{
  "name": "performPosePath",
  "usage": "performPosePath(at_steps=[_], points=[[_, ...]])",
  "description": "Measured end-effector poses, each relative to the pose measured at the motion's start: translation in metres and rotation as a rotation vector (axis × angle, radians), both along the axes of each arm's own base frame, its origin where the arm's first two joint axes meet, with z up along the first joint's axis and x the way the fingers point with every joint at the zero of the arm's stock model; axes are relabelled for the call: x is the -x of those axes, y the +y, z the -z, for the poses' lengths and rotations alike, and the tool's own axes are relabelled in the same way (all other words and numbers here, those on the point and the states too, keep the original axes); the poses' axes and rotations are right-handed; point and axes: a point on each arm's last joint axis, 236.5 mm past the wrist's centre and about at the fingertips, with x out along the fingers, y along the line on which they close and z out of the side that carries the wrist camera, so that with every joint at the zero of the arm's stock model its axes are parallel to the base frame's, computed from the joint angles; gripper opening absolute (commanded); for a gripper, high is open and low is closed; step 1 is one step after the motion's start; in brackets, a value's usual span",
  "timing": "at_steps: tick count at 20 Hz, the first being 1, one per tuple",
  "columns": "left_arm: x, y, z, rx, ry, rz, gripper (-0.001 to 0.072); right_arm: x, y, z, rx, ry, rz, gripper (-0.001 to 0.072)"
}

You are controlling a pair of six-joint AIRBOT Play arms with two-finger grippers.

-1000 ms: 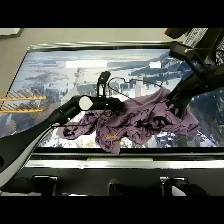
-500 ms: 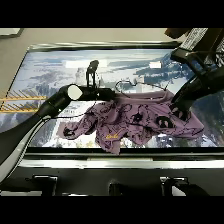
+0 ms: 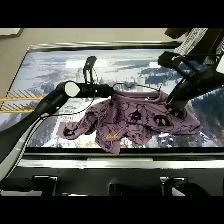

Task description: Fold the clothes and pants, and hang the long-sleeved shirts on hangers.

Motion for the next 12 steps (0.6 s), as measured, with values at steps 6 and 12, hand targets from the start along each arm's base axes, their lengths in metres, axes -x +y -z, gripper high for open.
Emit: performPosePath(at_steps=[6,12], points=[[-0.014,0.018,-0.002,-0.006,-0.009,-0.036,0.0020,0.008,-0.002,-0.003,0.019,0.006,-0.004,0.0023],[-0.027,0.020,-0.031,0.004,-0.082,-0.038,0.0020,0.003,-0.001,0.002,0.019,0.013,0.003,0.0023]])
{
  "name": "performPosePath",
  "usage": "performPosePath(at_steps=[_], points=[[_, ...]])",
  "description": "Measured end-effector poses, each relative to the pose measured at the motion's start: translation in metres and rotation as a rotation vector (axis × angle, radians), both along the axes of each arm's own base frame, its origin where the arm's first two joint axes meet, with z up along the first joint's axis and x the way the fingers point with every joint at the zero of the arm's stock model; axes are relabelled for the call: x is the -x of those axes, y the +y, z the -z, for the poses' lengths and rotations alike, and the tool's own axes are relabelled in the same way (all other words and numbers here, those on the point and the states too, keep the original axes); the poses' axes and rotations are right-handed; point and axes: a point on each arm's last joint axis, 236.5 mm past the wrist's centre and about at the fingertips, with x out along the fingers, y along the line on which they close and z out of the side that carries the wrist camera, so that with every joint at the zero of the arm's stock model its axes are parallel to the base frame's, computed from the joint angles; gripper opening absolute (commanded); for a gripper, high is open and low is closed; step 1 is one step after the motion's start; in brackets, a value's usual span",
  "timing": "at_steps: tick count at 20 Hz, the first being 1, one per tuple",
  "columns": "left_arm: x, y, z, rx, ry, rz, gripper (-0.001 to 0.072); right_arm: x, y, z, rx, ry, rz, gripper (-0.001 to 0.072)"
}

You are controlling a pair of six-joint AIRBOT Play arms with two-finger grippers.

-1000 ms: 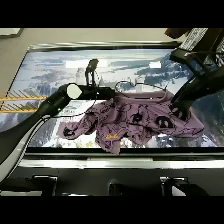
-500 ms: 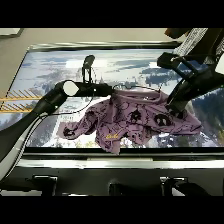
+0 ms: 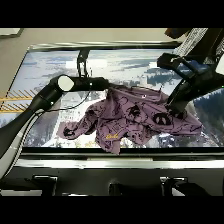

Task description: Fold the clothes and pants, and hang the long-sleeved shirts on hangers.

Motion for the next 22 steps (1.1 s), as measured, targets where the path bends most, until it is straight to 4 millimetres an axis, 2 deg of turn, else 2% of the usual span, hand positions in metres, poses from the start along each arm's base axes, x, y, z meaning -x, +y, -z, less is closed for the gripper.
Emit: performPosePath(at_steps=[4,9,13,15,18,20,21,22], points=[[-0.006,-0.003,-0.037,0.006,-0.071,0.017,0.0020,-0.012,0.013,0.009,-0.026,0.002,-0.021,0.0023],[0.004,-0.010,-0.079,0.014,-0.098,0.062,0.0020,-0.042,0.052,0.014,-0.074,-0.081,-0.057,0.0023],[0.027,-0.010,-0.089,0.019,-0.004,0.060,0.0020,-0.068,0.085,0.010,-0.127,-0.184,-0.062,0.0022],[0.040,-0.007,-0.089,-0.030,0.019,0.064,0.0020,-0.074,0.098,0.004,-0.143,-0.233,-0.073,0.0022],[0.058,0.002,-0.079,-0.115,0.056,0.064,0.0021,-0.073,0.108,-0.013,-0.165,-0.290,-0.089,0.0022],[0.071,0.003,-0.076,-0.144,0.075,0.076,0.0029,-0.065,0.109,-0.028,-0.176,-0.323,-0.099,0.0022],[0.078,0.002,-0.074,-0.156,0.084,0.084,0.0079,-0.059,0.107,-0.035,-0.176,-0.331,-0.107,0.0022],[0.085,0.003,-0.072,-0.164,0.094,0.090,0.0185,-0.051,0.105,-0.041,-0.172,-0.337,-0.120,0.0022]])
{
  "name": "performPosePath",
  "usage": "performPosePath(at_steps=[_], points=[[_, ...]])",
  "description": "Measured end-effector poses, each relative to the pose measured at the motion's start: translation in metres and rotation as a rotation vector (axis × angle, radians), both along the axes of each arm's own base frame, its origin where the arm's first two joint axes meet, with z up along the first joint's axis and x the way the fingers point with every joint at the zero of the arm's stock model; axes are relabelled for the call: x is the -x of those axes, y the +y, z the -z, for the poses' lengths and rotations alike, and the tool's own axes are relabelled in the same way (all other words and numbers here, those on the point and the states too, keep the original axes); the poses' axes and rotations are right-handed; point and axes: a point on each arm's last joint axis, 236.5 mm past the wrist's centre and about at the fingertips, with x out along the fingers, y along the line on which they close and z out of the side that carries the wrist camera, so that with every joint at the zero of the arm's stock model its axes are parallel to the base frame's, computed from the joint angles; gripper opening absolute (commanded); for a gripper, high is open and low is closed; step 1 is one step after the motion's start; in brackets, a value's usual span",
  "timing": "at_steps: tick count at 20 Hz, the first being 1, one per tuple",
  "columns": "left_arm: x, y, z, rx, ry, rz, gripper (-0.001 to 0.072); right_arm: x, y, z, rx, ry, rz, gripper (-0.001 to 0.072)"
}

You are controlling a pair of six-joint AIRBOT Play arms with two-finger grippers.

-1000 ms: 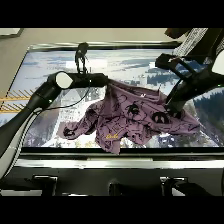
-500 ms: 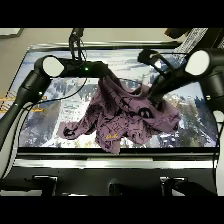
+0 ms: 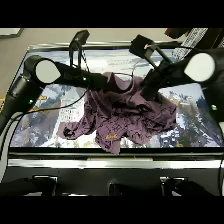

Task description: Fold the clothes and pants, and hang the long-sleeved shirts on hangers.

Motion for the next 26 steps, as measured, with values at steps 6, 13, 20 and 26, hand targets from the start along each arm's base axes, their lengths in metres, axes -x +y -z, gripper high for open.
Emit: performPosePath(at_steps=[6,13,20,26], points=[[0.025,0.033,-0.008,-0.027,-0.001,-0.044,0.0680,0.035,-0.011,-0.008,0.050,0.037,-0.053,0.0023],[0.000,0.158,-0.037,-0.141,-0.165,-0.137,0.0679,0.032,-0.005,0.002,0.120,0.011,-0.191,0.0023],[0.020,0.166,0.024,-0.256,-0.239,0.257,0.0678,0.007,0.017,0.020,0.136,-0.031,-0.306,0.0023],[0.035,0.128,0.062,-0.274,-0.333,0.521,0.0667,0.006,0.029,0.028,0.112,-0.019,-0.355,0.0023]])
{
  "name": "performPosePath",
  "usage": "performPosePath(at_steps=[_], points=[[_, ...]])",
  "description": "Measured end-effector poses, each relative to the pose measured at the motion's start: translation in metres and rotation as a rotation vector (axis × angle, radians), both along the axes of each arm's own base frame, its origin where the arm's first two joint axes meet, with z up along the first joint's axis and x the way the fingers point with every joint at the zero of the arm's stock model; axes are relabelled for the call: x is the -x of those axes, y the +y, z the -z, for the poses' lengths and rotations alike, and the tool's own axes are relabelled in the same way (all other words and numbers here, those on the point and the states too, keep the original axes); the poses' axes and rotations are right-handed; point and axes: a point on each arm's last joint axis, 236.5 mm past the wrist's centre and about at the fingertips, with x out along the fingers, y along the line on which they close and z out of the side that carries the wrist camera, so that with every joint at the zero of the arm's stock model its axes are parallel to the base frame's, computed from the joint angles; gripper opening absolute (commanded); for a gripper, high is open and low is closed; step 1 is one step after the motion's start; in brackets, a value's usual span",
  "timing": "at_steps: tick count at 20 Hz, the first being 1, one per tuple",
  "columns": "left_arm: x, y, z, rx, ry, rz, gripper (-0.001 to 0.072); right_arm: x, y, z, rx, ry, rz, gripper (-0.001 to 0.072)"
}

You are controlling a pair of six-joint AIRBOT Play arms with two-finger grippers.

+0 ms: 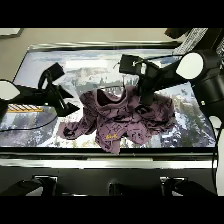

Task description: Fold the clothes and pants, and hang the long-sleeved shirts on hangers.

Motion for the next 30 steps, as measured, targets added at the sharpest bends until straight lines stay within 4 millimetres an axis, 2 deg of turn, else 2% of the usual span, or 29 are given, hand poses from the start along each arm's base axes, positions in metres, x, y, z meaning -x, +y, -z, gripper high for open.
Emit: performPosePath(at_steps=[5,6,8,9,10,11,12,16,18,20,22,25,27,30], points=[[-0.009,-0.019,0.010,0.032,-0.037,0.058,0.0659,0.013,0.002,0.007,0.006,0.057,-0.030,0.0024],[-0.011,-0.022,0.012,0.041,-0.039,0.066,0.0613,0.015,0.002,0.008,0.009,0.066,-0.034,0.0024],[-0.012,-0.028,0.016,0.060,-0.032,0.079,0.0438,0.017,0.002,0.009,0.009,0.076,-0.038,0.0024],[-0.013,-0.031,0.018,0.071,-0.025,0.081,0.0314,0.019,0.002,0.009,0.010,0.080,-0.040,0.0024],[-0.014,-0.034,0.020,0.081,-0.017,0.083,0.0157,0.019,0.002,0.009,0.011,0.083,-0.041,0.0024],[-0.014,-0.036,0.021,0.091,-0.011,0.085,0.0052,0.019,0.002,0.009,0.011,0.083,-0.041,0.0024],[-0.013,-0.036,0.023,0.085,-0.013,0.101,0.0023,0.018,0.002,0.009,0.009,0.081,-0.038,0.0024],[-0.014,-0.040,0.022,0.103,-0.006,0.099,0.0021,0.020,0.001,0.006,0.007,0.076,-0.035,0.0033],[-0.018,-0.040,0.014,0.106,-0.029,0.094,0.0019,0.022,0.000,0.004,0.001,0.080,-0.024,0.0225],[-0.023,-0.038,0.001,0.100,-0.069,0.091,0.0019,0.023,-0.002,0.002,-0.013,0.098,0.020,0.0288],[-0.026,-0.034,-0.011,0.083,-0.106,0.089,0.0019,0.022,-0.006,-0.001,-0.028,0.109,0.086,0.0297],[-0.029,-0.028,-0.032,0.063,-0.159,0.072,0.0019,0.022,-0.017,-0.010,-0.044,0.106,0.189,0.0439],[-0.029,-0.024,-0.042,0.055,-0.181,0.057,0.0019,0.022,-0.029,-0.024,-0.062,0.072,0.270,0.0547],[-0.027,-0.015,-0.052,0.019,-0.202,0.022,0.0019,0.022,-0.050,-0.063,-0.120,-0.045,0.387,0.0549]])
